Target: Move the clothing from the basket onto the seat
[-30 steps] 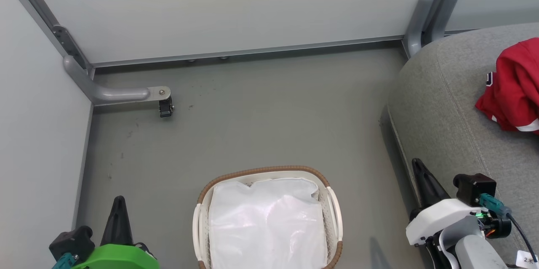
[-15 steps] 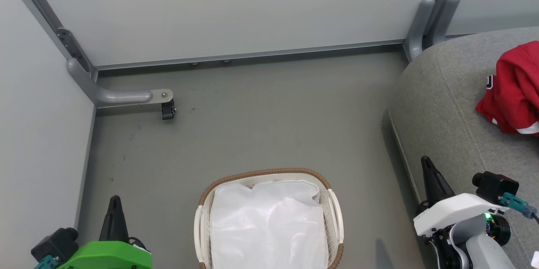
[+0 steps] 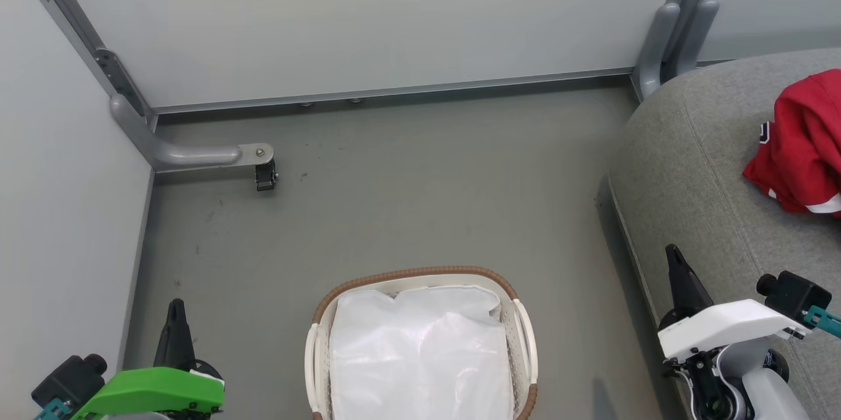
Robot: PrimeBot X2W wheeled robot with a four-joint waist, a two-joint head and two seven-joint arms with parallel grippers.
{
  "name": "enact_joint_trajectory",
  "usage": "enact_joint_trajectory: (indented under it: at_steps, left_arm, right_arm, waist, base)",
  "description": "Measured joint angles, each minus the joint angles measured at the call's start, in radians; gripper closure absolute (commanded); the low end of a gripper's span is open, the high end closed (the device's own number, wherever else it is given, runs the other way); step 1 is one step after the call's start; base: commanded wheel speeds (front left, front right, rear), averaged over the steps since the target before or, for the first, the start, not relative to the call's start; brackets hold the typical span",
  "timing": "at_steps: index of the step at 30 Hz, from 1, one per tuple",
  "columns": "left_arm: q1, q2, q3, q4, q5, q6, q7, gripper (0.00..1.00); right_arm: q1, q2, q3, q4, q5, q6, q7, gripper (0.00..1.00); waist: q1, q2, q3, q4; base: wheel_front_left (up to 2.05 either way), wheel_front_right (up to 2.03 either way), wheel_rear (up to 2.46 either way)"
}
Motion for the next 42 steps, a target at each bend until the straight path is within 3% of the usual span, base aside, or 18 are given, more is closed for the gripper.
enact_joint_trajectory:
  at_steps: [42]
  left_arm:
    - [-0.037, 0.002, 0.016, -0.046, -0.453, -0.003, 0.124, 1.00]
  right_arm:
    - [0.021, 0.006, -0.049, -0.068, 0.487, 0.000, 0.124, 1.00]
  waist:
    - [0.0000, 0.0000, -0.036, 0.015]
  base:
    - [0.00, 0.00, 0.00]
